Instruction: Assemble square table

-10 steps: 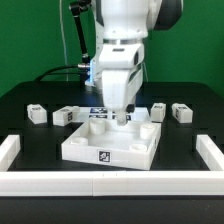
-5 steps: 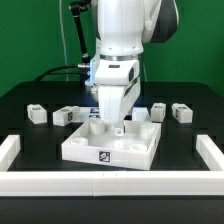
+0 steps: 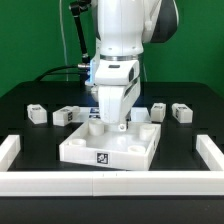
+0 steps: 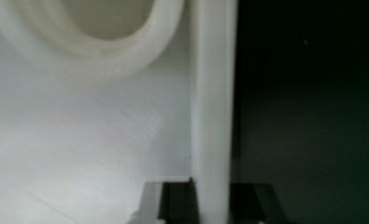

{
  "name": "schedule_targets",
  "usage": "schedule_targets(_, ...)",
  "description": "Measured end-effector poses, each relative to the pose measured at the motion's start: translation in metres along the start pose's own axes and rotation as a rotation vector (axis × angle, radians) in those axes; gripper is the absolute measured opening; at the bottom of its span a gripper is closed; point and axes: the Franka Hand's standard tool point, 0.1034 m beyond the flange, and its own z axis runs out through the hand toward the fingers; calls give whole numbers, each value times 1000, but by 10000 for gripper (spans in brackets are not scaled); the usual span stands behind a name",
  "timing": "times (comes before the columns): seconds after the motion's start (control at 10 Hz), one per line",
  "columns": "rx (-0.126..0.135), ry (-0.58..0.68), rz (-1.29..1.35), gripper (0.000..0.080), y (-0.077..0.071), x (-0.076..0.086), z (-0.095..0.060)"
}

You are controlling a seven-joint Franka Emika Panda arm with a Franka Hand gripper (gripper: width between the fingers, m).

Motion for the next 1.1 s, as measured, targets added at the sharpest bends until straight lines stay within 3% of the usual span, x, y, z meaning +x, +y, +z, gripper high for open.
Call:
schedule_targets(0.7, -9, 3, -4, 57, 2, 1, -1)
schedule_targets(0.8, -33, 9, -93, 57, 5, 9, 1)
schedule_targets(1.1, -35, 27, -171, 57, 28, 47, 1)
